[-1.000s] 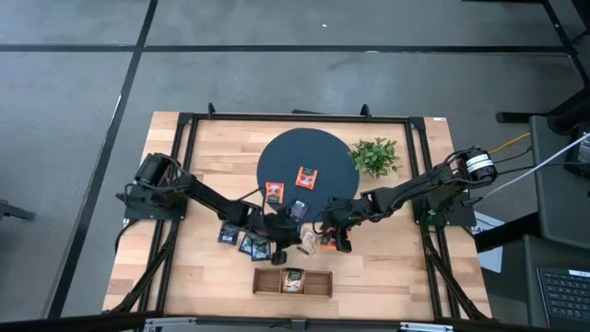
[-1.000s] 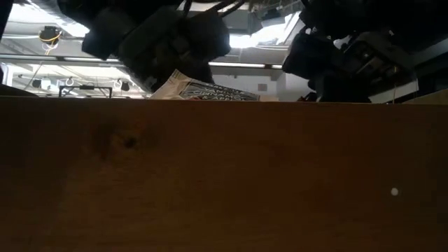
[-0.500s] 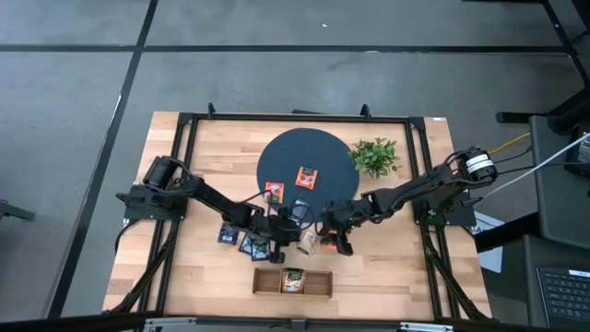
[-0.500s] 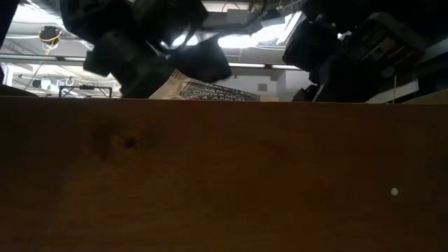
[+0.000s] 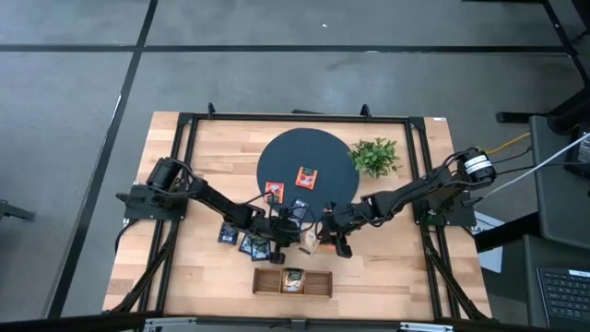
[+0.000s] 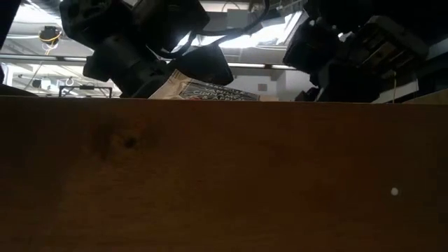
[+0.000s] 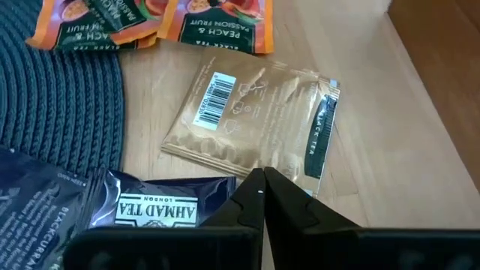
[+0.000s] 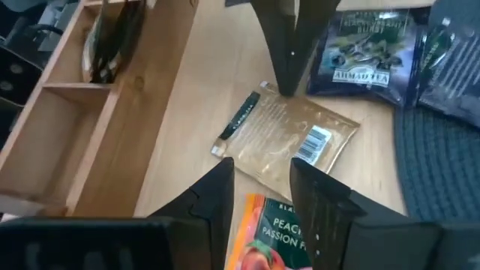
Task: Pick & Place Tea
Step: Put the brown tea bag into the middle section of the wooden organizer
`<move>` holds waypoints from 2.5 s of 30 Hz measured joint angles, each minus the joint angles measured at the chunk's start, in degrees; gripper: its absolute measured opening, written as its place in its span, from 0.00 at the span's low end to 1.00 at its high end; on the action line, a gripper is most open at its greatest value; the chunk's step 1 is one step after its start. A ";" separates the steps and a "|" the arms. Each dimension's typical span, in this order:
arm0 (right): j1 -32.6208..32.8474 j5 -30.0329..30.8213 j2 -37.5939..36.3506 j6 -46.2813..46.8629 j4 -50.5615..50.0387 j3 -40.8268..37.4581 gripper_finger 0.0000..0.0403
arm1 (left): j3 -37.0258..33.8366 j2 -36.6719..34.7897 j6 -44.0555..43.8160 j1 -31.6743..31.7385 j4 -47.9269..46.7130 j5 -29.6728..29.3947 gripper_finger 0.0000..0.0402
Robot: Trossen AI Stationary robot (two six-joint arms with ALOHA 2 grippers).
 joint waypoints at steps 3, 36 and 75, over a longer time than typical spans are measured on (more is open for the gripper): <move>0.00 -0.03 1.03 2.34 -0.33 0.00 0.33 | 0.11 0.94 -2.27 0.02 0.35 0.63 0.01; -3.11 -9.26 7.90 8.37 -2.03 0.28 0.33 | -0.13 1.89 -10.72 2.29 5.00 2.14 0.00; -4.41 -2.67 9.37 11.28 7.08 -0.02 0.01 | -0.33 -2.08 -15.98 2.98 7.14 7.32 0.04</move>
